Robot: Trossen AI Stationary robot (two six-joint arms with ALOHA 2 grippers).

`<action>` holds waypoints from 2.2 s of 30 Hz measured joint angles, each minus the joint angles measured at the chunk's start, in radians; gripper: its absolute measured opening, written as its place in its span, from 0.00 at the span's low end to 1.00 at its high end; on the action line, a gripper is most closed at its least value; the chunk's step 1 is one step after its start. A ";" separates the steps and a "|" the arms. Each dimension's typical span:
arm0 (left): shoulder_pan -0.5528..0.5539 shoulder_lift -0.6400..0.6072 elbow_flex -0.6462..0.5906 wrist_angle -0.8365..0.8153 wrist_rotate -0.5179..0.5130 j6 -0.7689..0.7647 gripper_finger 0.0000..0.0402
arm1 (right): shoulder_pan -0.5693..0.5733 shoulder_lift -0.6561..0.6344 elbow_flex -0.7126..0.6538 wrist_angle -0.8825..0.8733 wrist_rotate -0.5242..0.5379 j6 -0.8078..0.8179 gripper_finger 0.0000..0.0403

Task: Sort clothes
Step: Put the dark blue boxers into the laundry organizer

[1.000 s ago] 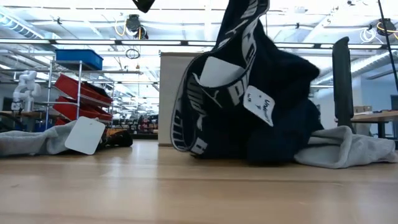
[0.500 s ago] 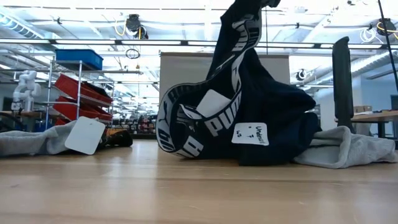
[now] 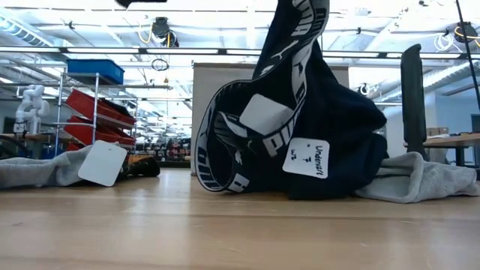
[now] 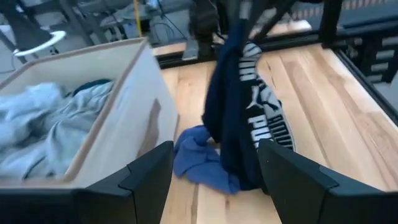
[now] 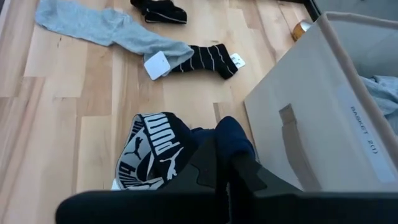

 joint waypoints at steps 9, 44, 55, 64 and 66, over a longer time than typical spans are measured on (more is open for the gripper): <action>0.007 -0.386 -0.287 0.142 -0.004 -0.075 0.61 | 0.001 0.001 0.000 0.012 -0.001 -0.018 0.00; 0.007 -0.628 -0.446 0.181 -0.004 -0.154 0.61 | -0.304 -0.358 0.140 0.782 -0.004 -0.786 0.00; 0.007 -0.628 -0.446 0.181 -0.003 -0.155 0.61 | -0.562 -0.339 0.141 0.700 -0.147 -0.623 0.00; 0.007 -0.628 -0.446 0.182 -0.003 -0.155 0.61 | -0.684 -0.229 0.141 0.584 -0.202 -0.486 0.00; 0.007 -0.628 -0.446 0.186 -0.003 -0.155 0.61 | -0.703 -0.193 0.141 0.551 -0.241 -0.462 0.00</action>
